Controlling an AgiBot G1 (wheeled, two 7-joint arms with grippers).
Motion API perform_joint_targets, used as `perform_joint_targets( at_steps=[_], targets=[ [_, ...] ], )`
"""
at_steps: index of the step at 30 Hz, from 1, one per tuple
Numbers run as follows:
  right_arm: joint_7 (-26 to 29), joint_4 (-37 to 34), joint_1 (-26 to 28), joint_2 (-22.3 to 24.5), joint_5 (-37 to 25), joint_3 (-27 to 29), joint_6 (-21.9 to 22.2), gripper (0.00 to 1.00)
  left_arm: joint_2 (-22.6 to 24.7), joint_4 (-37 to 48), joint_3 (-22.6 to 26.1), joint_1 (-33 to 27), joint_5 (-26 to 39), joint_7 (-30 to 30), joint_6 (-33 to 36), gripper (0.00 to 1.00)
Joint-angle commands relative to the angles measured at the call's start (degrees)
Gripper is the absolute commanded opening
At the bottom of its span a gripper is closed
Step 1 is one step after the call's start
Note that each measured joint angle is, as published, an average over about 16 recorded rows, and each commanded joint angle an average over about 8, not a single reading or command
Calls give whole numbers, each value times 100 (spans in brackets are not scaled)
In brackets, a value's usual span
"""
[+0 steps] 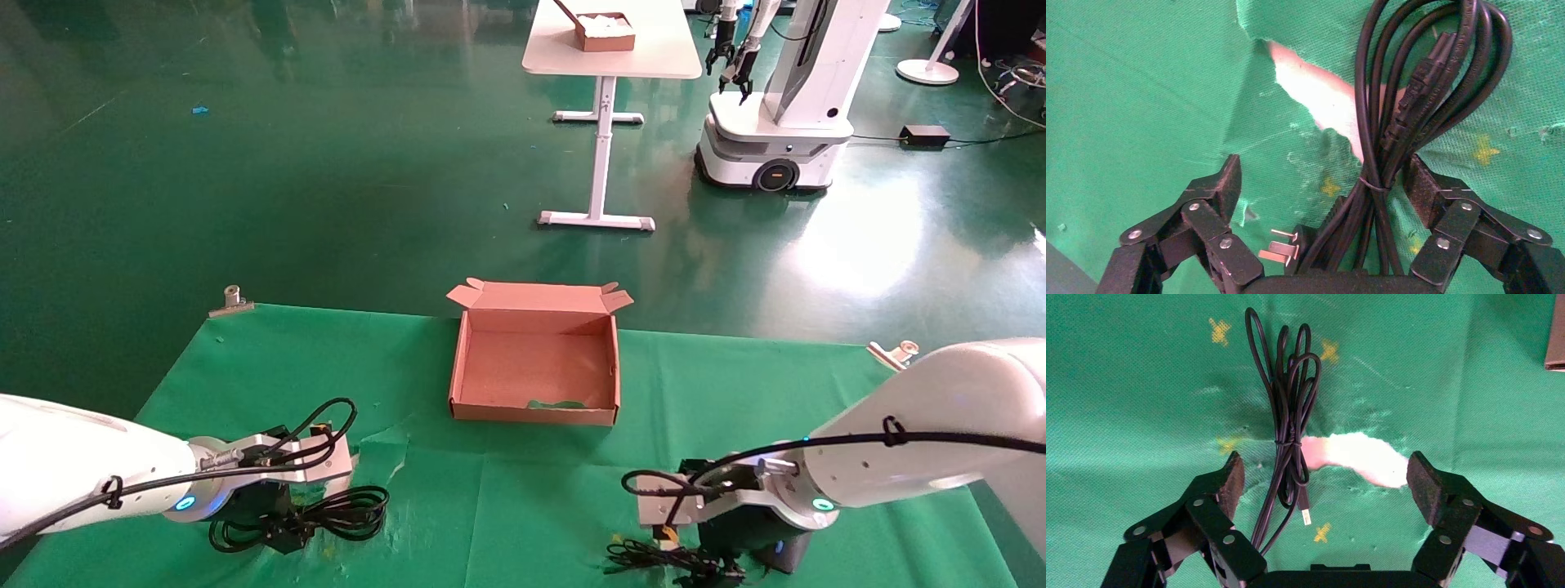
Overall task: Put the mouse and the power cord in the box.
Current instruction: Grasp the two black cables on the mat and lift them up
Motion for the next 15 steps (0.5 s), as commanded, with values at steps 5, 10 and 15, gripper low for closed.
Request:
perform_joint_targets(
  at_steps=[5, 10, 15],
  targets=[
    [-2, 13, -2, 13, 12, 8, -3, 0, -1, -2, 0, 0, -3, 0, 2, 0],
    [-3, 20, -3, 18, 18, 11, -6, 0, -1, -3, -1, 0, -4, 0, 2, 0],
    [-5, 24, -3, 22, 21, 13, -8, 0, 0, -3, -1, 0, -3, 0, 2, 0]
  ],
)
